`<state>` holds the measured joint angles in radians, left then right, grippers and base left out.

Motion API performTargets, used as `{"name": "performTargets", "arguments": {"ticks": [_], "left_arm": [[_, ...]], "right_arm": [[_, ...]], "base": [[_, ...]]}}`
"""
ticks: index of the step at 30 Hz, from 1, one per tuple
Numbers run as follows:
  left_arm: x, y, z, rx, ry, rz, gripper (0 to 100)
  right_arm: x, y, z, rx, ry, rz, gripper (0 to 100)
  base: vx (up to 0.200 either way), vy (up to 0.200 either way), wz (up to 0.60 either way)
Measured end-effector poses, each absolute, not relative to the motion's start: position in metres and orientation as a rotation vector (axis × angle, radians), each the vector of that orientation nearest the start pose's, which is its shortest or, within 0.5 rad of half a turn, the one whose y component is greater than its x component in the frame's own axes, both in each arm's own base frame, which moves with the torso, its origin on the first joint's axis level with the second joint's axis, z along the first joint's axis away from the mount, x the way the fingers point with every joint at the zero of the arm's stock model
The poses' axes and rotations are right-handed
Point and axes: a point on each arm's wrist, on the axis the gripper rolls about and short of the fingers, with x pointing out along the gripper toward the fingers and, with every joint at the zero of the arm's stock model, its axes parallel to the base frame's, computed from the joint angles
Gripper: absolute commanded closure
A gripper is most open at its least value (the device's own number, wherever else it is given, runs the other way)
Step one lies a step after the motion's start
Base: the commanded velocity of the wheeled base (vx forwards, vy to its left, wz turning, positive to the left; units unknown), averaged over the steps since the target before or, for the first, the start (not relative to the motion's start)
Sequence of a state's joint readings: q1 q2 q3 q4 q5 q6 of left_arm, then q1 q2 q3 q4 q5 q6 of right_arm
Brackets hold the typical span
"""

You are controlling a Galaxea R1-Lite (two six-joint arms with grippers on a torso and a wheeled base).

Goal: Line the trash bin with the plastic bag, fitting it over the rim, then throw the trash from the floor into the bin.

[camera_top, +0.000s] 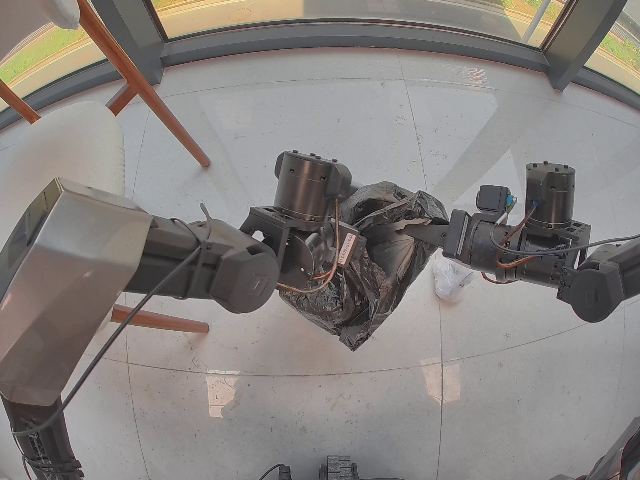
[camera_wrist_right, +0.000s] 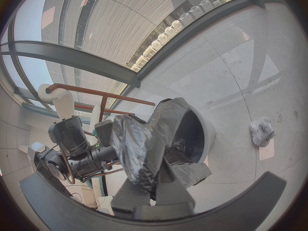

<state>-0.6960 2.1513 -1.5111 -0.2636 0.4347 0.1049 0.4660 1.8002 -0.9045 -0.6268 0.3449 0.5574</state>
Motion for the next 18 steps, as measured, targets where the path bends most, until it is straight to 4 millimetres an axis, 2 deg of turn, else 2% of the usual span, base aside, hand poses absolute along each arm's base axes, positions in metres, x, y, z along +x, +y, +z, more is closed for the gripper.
{"name": "performTargets", "arguments": {"ticks": [5,18], "left_arm": [[0.336,-0.290,0.169,0.309,0.299,-0.311,0],[0.334,-0.312,0.140,0.345,0.341,-0.346,0]], "right_arm": [[0.295,0.157,0.176,0.506,0.492,0.707,100],[0.294,0.156,0.174,0.506,0.501,0.703,100]], "base": [[0.000,0.000,0.00],[0.000,0.000,0.00]]}}
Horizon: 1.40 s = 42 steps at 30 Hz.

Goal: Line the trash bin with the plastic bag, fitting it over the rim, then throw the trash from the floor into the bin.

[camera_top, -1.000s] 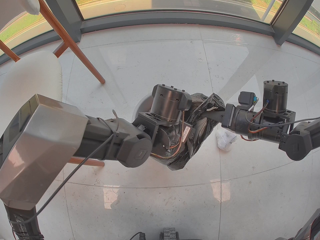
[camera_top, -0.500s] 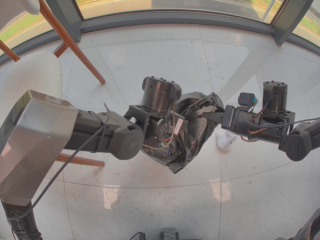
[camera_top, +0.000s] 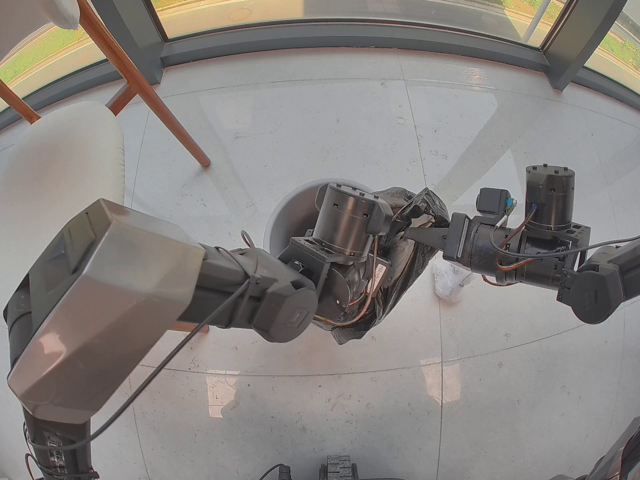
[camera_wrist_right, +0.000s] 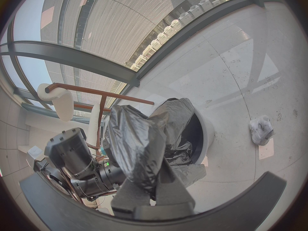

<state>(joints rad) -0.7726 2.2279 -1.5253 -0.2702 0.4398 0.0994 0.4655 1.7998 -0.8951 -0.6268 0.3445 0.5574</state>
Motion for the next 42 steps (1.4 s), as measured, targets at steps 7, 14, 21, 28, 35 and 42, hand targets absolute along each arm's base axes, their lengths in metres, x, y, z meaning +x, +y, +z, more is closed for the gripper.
{"name": "performTargets", "arguments": {"ticks": [7,14,21,28,35,42], "left_arm": [[0.335,-0.318,0.125,0.363,0.364,-0.353,0],[0.337,-0.318,0.116,0.371,0.375,-0.351,0],[0.342,-0.313,0.111,0.375,0.388,-0.338,100],[0.347,-0.308,0.110,0.369,0.395,-0.337,100],[0.341,-0.304,0.127,0.361,0.402,-0.378,100],[0.329,-0.297,0.168,0.344,0.429,-0.467,100]], "right_arm": [[0.294,0.156,0.173,0.507,0.501,0.702,100],[0.294,0.155,0.174,0.508,0.496,0.702,100],[0.295,0.155,0.174,0.508,0.494,0.702,100],[0.296,0.153,0.175,0.510,0.491,0.696,100],[0.295,0.150,0.172,0.509,0.498,0.686,100],[0.297,0.149,0.169,0.502,0.493,0.643,100]], "base": [[0.000,0.000,0.00],[0.000,0.000,0.00],[0.000,0.000,0.00],[0.000,0.000,0.00],[0.000,0.000,0.00],[0.000,0.000,0.00]]}}
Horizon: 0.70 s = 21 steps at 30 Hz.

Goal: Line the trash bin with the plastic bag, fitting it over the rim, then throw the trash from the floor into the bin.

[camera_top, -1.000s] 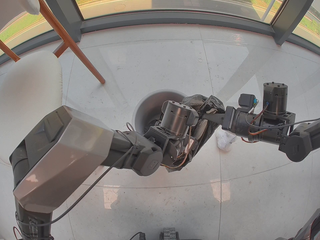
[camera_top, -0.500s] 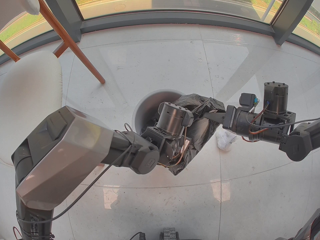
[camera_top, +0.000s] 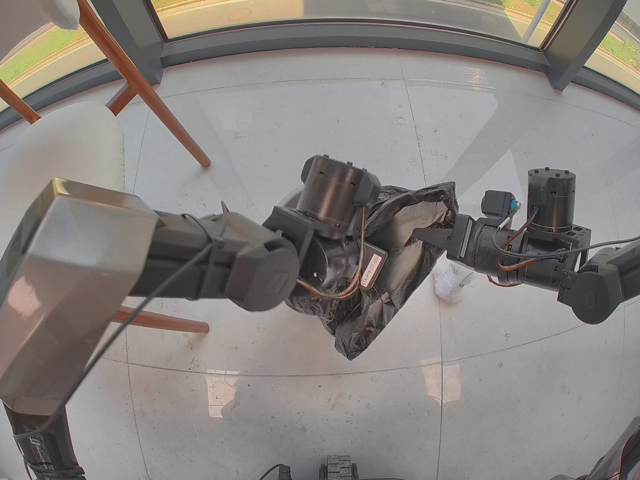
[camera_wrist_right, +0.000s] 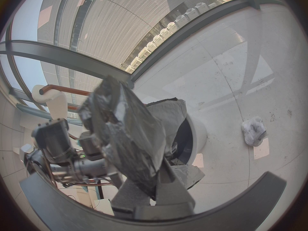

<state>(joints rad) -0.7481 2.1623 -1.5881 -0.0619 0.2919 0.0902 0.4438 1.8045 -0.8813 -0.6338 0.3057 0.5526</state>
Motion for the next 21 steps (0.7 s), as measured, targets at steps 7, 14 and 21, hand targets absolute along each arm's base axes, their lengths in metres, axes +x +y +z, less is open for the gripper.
{"name": "performTargets", "arguments": {"ticks": [7,14,21], "left_arm": [[0.335,-0.280,0.215,0.261,0.454,-0.546,100],[0.354,-0.254,0.250,0.203,0.437,-0.525,100],[0.377,-0.233,0.245,0.184,0.466,-0.485,100]], "right_arm": [[0.304,0.151,0.169,0.499,0.483,0.617,100],[0.315,0.150,0.174,0.505,0.453,0.604,100],[0.329,0.147,0.179,0.512,0.422,0.588,100]], "base": [[0.000,0.000,0.00],[0.000,0.000,0.00],[0.000,0.000,0.00]]}}
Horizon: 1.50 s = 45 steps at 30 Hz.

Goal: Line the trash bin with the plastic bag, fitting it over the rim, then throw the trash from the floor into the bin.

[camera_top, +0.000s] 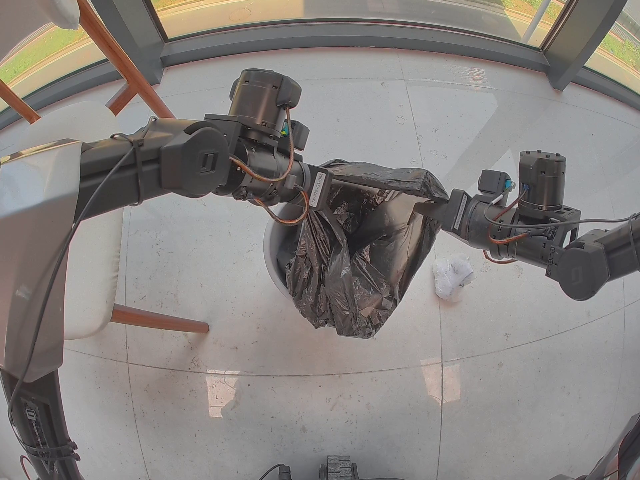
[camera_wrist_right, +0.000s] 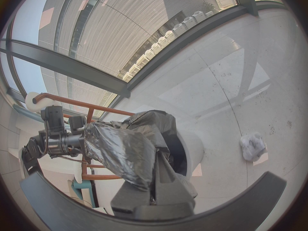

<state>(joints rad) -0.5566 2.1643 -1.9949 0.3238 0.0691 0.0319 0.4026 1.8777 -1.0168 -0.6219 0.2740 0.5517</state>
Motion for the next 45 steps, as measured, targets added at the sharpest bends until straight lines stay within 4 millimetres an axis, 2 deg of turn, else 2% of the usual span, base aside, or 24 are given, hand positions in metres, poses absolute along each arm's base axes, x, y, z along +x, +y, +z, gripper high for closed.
{"name": "performTargets", "arguments": {"ticks": [11,12,17,24,31,36,39,45], "left_arm": [[0.387,-0.227,0.238,0.181,0.478,-0.463,100],[0.387,-0.226,0.238,0.180,0.477,-0.461,100],[0.388,-0.226,0.237,0.180,0.477,-0.457,100],[0.392,-0.221,0.235,0.180,0.482,-0.441,100],[0.398,-0.219,0.227,0.184,0.499,-0.426,100],[0.405,-0.216,0.217,0.189,0.522,-0.409,100],[0.410,-0.217,0.205,0.197,0.548,-0.399,100],[0.421,-0.221,0.174,0.222,0.616,-0.377,100]], "right_arm": [[0.362,0.145,0.187,0.521,0.389,0.566,100],[0.364,0.146,0.188,0.521,0.391,0.565,0],[0.375,0.143,0.194,0.527,0.360,0.561,0],[0.374,0.136,0.192,0.528,0.373,0.542,0],[0.352,0.128,0.196,0.510,0.439,0.581,0],[0.330,0.117,0.200,0.425,0.517,0.656,0],[0.321,0.106,0.203,0.374,0.509,0.674,0],[0.318,0.091,0.208,0.344,0.470,0.648,0]], "base": [[0.000,0.000,0.00],[0.000,0.000,0.00],[0.000,0.000,0.00],[0.000,0.000,0.00],[0.000,0.000,0.00],[0.000,0.000,0.00],[0.000,0.000,0.00],[0.000,0.000,0.00]]}}
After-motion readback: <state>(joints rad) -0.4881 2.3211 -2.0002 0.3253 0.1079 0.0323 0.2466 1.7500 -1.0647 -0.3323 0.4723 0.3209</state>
